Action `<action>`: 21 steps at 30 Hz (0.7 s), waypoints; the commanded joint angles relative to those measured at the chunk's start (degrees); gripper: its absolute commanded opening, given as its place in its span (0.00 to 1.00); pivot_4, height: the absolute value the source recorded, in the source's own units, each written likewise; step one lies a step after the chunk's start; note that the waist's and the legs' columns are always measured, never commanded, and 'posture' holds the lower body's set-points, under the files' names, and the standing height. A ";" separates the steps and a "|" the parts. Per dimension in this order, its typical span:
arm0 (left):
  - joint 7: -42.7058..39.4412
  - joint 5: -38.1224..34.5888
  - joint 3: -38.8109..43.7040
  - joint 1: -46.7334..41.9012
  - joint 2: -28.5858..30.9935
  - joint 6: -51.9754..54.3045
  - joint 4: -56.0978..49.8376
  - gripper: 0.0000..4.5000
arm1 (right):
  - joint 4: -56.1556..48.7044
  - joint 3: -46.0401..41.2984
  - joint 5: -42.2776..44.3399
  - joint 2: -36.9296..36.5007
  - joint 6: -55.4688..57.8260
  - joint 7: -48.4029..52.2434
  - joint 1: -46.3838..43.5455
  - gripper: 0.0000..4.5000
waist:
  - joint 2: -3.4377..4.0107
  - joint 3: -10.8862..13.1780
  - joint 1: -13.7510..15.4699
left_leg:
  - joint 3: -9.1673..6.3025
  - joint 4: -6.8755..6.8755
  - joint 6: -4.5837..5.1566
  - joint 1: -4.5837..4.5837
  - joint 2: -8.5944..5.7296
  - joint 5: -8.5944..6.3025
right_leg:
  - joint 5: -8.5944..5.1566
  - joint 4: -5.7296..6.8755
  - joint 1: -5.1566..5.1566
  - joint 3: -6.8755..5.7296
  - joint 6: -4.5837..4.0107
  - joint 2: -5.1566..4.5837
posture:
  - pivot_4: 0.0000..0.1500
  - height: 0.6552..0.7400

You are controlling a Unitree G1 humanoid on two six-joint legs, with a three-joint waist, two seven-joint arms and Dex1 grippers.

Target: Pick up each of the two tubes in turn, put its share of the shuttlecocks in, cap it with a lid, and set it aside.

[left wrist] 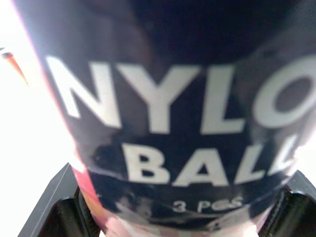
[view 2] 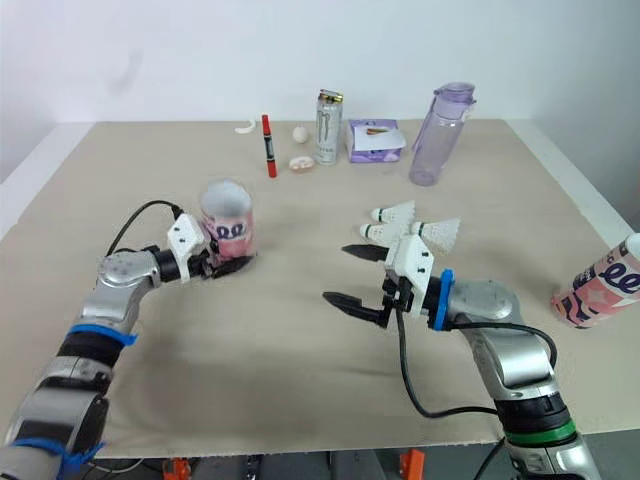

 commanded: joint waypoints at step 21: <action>-13.22 3.03 -14.80 0.04 12.51 28.49 -38.24 0.75 | -12.67 -3.32 12.69 -1.55 7.89 1.13 4.90 1.00 | -0.05 0.03 -0.04 | -0.03 0.07 0.02 0.02 0.02 0.06 | -0.23 0.11 0.02 0.01 -0.32 0.05 | 1.00 1.00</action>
